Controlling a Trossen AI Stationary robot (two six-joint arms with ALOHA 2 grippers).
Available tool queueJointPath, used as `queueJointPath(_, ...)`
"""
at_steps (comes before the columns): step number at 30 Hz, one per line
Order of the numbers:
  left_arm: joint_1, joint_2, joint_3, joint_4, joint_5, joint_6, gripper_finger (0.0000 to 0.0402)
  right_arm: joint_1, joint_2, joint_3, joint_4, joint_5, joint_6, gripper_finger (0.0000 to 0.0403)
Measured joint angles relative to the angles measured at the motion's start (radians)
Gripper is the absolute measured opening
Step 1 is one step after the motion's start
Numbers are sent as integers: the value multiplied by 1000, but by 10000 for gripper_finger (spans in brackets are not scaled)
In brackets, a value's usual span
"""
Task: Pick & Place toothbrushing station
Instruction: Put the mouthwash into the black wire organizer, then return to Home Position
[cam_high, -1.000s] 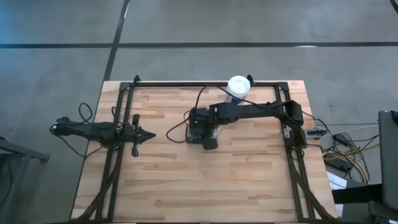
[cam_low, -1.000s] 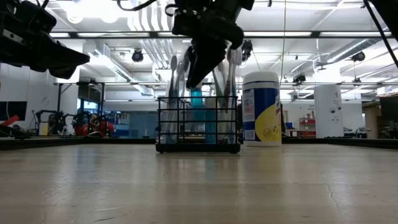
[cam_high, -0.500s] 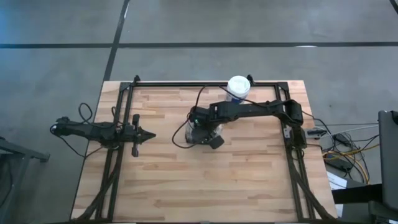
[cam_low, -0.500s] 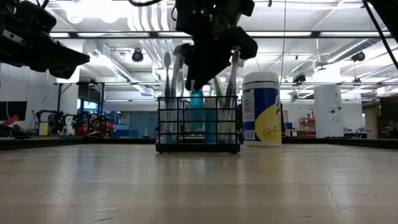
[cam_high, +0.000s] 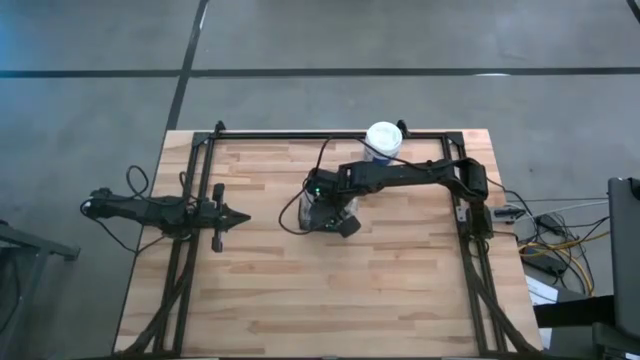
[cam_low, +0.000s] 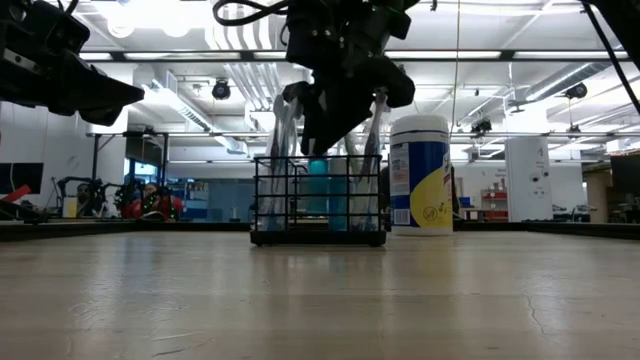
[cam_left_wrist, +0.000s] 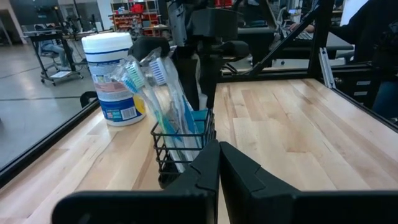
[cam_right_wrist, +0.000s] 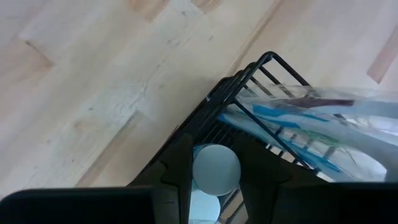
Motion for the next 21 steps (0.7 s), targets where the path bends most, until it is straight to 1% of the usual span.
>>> queueJointPath(3,0,0,0,0,0,1,14,0,0,-3,18,1,8,95)
queueJointPath(5,0,0,0,0,0,1,14,0,0,-3,32,4,19,105)
queueJointPath(11,0,0,0,0,3,1,14,-9,2,-3,43,8,60,158)
queueJointPath(14,0,0,0,0,8,1,14,-11,2,-3,43,9,65,176)
queueJointPath(19,0,0,0,0,8,1,14,-11,1,2,41,11,65,182)
queueJointPath(21,0,0,0,0,8,1,14,-10,0,18,28,16,92,182)
